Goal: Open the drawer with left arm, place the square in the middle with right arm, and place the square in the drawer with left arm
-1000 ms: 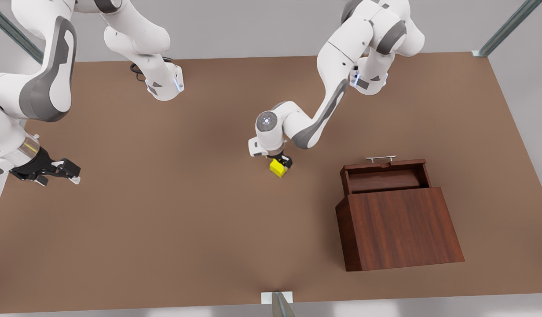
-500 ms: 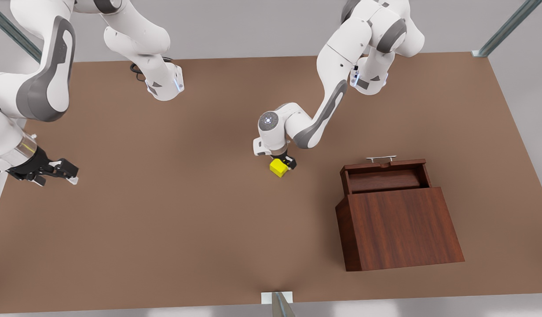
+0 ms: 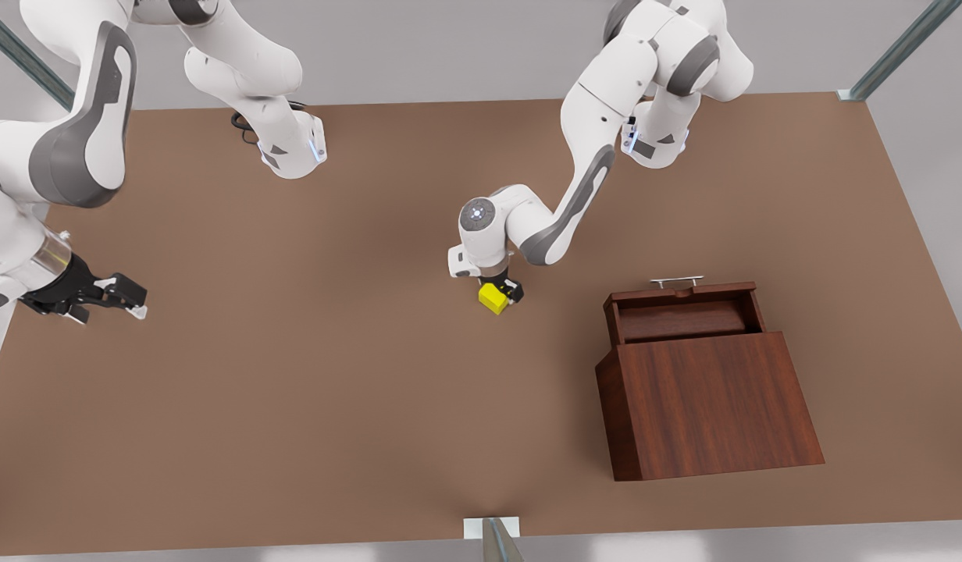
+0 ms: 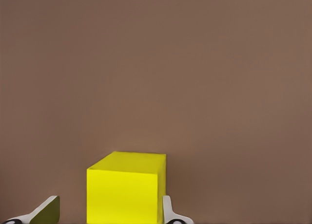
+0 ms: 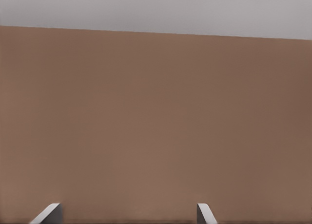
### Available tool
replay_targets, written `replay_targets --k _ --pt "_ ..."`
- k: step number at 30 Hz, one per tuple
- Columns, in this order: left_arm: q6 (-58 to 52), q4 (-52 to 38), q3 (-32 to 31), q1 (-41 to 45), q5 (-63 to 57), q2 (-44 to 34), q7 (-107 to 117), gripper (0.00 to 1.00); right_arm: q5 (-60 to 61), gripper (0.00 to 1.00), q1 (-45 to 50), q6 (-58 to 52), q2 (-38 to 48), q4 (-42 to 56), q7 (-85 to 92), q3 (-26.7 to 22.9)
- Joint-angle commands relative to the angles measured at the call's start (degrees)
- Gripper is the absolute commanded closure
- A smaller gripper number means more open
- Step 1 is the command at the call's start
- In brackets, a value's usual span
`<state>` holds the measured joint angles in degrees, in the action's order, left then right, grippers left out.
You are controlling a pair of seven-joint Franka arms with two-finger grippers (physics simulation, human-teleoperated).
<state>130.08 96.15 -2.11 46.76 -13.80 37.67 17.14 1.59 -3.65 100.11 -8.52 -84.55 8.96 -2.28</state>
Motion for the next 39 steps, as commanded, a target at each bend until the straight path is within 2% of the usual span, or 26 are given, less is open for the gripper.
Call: replay_targets --k 1,3,13,14,15,17,23,29,35,37,39 --pt "0.09 0.0 0.0 0.0 0.09 0.04 0.0 0.0 -0.01 0.0 -0.04 0.0 -0.09 -0.08 0.09 0.0" --pt "0.88 0.09 0.0 0.0 0.01 0.83 0.0 0.0 -2.56 0.0 2.33 -0.35 -0.7 -0.17 1.5 0.35" --pt "3.78 0.09 0.0 0.0 -0.08 3.55 0.18 0.0 -1.15 0.0 1.54 -2.11 -1.06 1.23 1.76 -0.18" --pt "4.31 0.09 0.0 0.0 -0.17 3.9 0.62 0.02 -1.15 0.0 1.45 -1.94 -1.06 1.23 1.76 -0.18" --pt "4.4 0.09 0.0 0.0 -0.17 3.9 0.88 0.1 -1.24 0.0 1.45 -1.94 -1.06 1.23 1.76 -0.18" --pt "4.4 0.17 0.0 0.09 -0.17 3.99 1.32 0.22 -1.15 0.0 1.37 -2.2 -0.97 1.32 1.67 -0.18" --pt "4.4 0.09 0.0 0.0 -0.08 3.99 1.41 0.28 -0.97 0.0 1.37 -1.76 -1.06 1.94 1.67 -0.62" --pt "3.61 -0.35 0.0 0.0 -0.08 2.94 1.49 0.29 -1.06 0.0 0.66 -2.29 -1.94 2.2 1.41 -0.7" --pt "-7.02 -0.44 0.18 -0.97 1.93 -6.99 -0.44 0.3 0.34 0.0 0.4 -3.96 -2.2 2.9 1.32 -1.06" --pt "-13.79 -0.44 3.77 -1.05 9.14 -12.62 -7.64 0.3 -0.8 0.0 0.58 -3.69 -1.76 3.34 1.32 -0.7" --pt "-19.77 0.09 7.99 -1.05 10.2 -16.84 -13.79 0.3 0.34 0.0 -0.13 -3.61 -2.11 3.34 1.23 -0.97"
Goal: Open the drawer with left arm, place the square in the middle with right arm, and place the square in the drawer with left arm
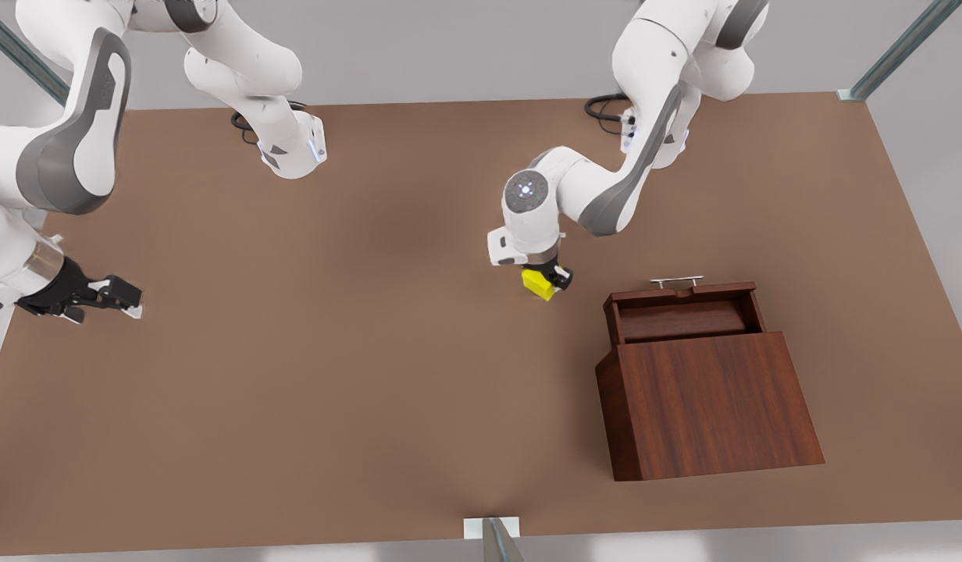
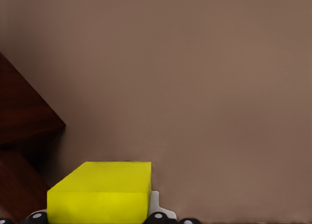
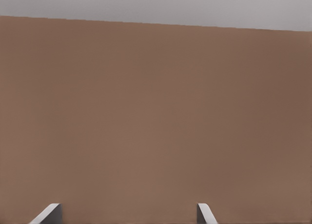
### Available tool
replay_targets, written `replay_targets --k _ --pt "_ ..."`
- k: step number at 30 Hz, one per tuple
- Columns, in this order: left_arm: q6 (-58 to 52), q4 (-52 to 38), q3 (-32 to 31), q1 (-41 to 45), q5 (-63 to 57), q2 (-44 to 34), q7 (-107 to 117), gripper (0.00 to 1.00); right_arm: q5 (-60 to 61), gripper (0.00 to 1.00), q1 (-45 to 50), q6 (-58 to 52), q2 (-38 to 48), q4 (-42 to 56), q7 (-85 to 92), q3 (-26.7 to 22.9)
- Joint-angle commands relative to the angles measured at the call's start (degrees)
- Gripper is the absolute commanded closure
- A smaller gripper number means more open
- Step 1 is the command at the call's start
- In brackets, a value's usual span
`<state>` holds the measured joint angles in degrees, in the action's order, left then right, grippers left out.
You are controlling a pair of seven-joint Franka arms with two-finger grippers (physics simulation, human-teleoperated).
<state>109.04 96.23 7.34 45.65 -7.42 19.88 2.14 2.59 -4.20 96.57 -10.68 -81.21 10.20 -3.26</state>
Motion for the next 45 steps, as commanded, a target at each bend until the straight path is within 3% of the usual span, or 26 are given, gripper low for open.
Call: replay_targets --k 1,7,16,35,36,45 --pt "-0.93 0.01 1.17 0.05 5.65 -0.63 -0.91 0.3 0.13 0.0 0.51 0.02 -0.04 0.0 0.0 0.01" --pt "-5.51 2.29 14.71 0.14 8.12 -5.56 -21.56 0.3 0.4 0.0 0.34 2.66 0.05 0.0 0.0 0.01" --pt "-4.28 3.61 24.91 0.05 9.0 -4.33 -47.31 0.29 0.4 0.0 0.51 2.13 0.66 0.09 0.0 -0.87" --pt "-0.32 3.7 27.46 -1.62 11.28 1.12 -57.6 0.29 1.36 0.0 -0.89 2.74 0.22 0.09 0.0 -1.05" --pt "-0.32 3.7 27.46 -1.71 11.28 1.12 -57.51 0.01 1.36 0.0 -0.81 2.74 0.22 0.09 0.0 -0.96" --pt "-0.94 3.61 27.55 -1.62 11.9 1.3 -57.51 0.0 1.36 0.0 -0.81 2.57 0.31 0.09 0.0 -0.87"
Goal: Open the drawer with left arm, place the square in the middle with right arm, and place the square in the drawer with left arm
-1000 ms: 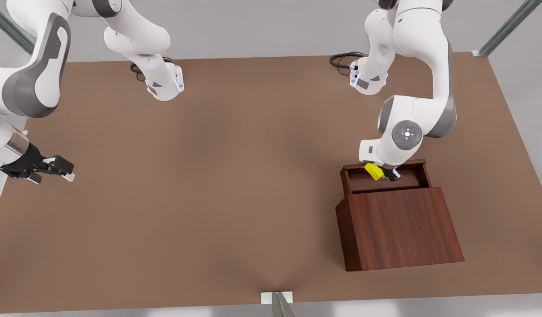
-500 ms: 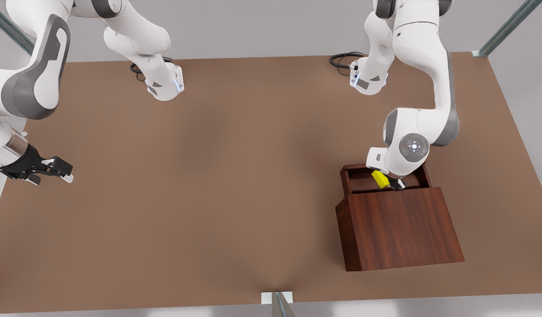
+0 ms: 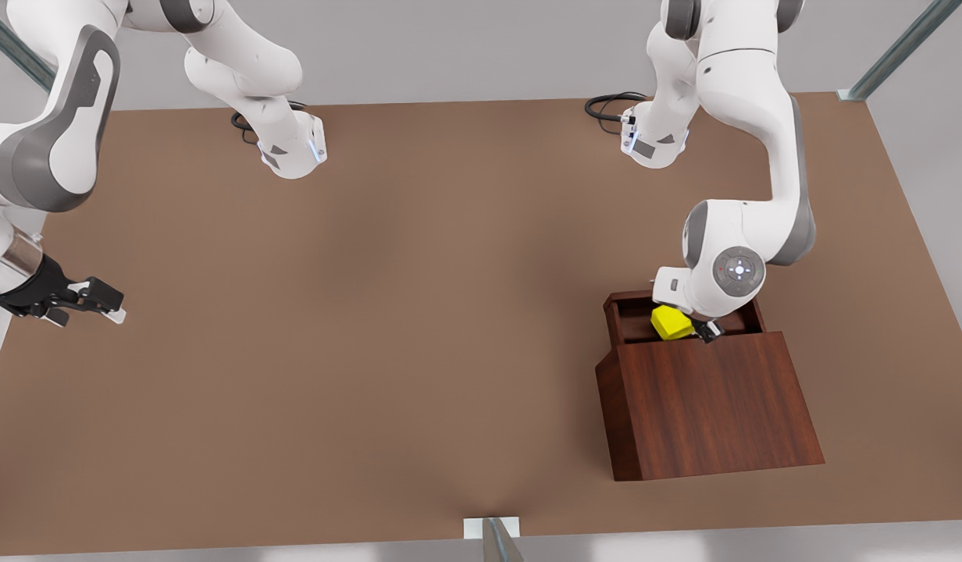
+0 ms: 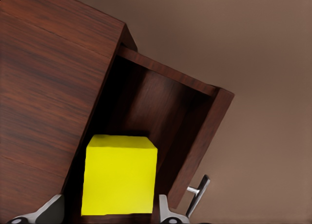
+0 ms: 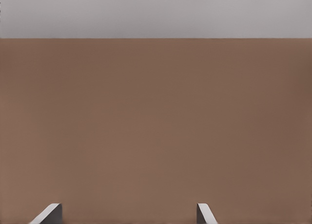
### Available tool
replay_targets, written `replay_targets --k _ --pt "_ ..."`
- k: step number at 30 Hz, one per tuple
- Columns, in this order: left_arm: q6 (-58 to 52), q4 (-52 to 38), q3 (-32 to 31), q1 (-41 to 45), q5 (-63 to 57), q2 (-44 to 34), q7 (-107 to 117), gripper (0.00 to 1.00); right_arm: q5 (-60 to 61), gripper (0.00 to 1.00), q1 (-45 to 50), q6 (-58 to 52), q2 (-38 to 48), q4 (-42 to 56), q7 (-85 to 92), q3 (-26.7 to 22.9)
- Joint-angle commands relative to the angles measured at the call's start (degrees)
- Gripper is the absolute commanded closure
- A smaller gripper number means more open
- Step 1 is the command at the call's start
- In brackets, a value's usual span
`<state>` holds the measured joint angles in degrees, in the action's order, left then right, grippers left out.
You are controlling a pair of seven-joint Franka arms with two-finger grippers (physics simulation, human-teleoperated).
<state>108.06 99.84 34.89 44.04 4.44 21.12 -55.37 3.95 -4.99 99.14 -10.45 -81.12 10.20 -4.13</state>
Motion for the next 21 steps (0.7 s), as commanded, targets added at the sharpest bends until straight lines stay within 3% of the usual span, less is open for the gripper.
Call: replay_targets --k 1,3,8,11,12,15,17,18,21 --pt "-0.13 0.0 0.09 0.0 0.13 -0.02 0.09 0.0 0.0 0.0 0.07 0.09 -0.01 0.0 0.0 0.0" --pt "-1.97 -0.61 0.62 0.0 0.65 -0.46 4.72 0.0 0.0 0.0 0.07 0.18 -0.01 0.0 0.0 0.0" --pt "-4.52 -6.94 1.67 0.0 5.05 -2.22 53.95 0.0 0.26 0.0 -0.11 0.18 -0.1 0.0 0.0 0.0" --pt "-4.7 -12.3 2.55 -0.35 5.23 -2.39 66.7 0.0 0.35 0.0 -0.11 0.18 -0.1 0.0 0.0 0.0" --pt "-5.22 -15.11 -1.29 -4.99 5.05 -2.57 68.02 0.0 0.27 0.0 -0.02 0.18 -0.01 0.53 0.0 0.0" --pt "-9.45 -22.59 -30.57 -29.52 -6.89 -4.06 68.91 0.0 0.35 0.0 -0.2 0.0 -0.01 0.79 0.0 -0.17" --pt "-8.92 -22.5 -42.18 -39.11 -12.26 -5.29 68.73 0.0 0.35 0.0 -0.28 -0.26 -0.01 0.7 0.0 -0.17" --pt "-8.83 -21.89 -45.87 -42.1 -14.19 -6.17 68.47 0.0 0.35 0.0 -0.11 -0.26 -0.01 0.7 0.0 -0.17" --pt "-8.83 -21.8 -46.49 -42.45 -14.9 -6.26 68.38 0.0 0.26 0.0 0.15 -0.44 -0.01 0.7 -0.18 0.0"
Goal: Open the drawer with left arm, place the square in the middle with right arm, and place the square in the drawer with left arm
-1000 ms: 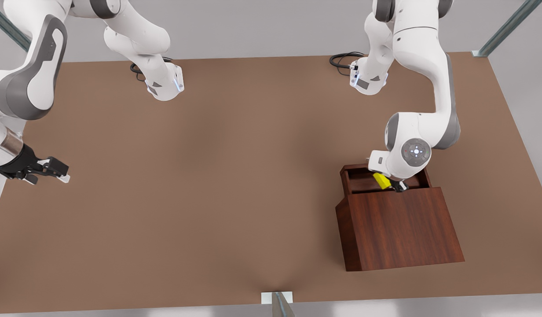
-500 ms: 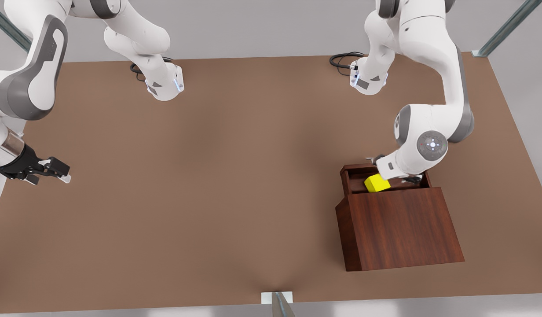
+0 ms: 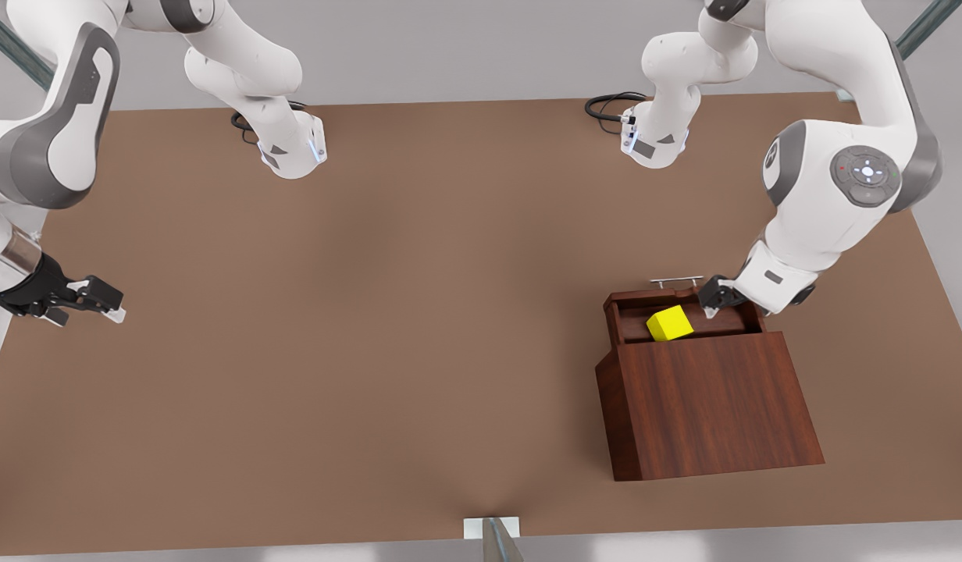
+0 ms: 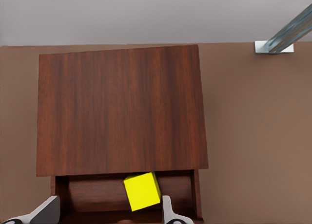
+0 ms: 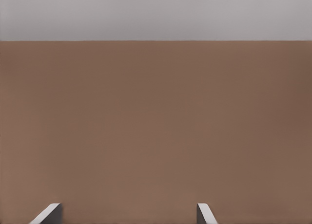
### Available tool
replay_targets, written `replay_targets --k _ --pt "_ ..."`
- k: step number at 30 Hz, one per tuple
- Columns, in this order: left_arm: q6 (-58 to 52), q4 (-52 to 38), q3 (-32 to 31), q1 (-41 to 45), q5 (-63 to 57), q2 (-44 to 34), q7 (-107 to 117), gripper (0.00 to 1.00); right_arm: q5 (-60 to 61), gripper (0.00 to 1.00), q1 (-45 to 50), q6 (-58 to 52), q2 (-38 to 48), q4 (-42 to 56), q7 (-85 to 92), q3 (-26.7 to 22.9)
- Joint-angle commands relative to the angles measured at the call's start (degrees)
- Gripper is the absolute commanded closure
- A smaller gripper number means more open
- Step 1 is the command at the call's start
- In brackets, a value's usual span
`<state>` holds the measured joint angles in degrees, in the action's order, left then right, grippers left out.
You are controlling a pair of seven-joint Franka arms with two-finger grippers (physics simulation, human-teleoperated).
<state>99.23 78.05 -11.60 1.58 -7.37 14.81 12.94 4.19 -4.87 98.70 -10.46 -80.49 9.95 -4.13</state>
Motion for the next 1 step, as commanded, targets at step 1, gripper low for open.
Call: replay_targets --k 1 --pt "0.0 0.0 0.0 0.01 -3.09 0.04 -0.02 0.0 0.03 0.0 -0.05 0.0 0.0 -0.02 -0.02 0.0"
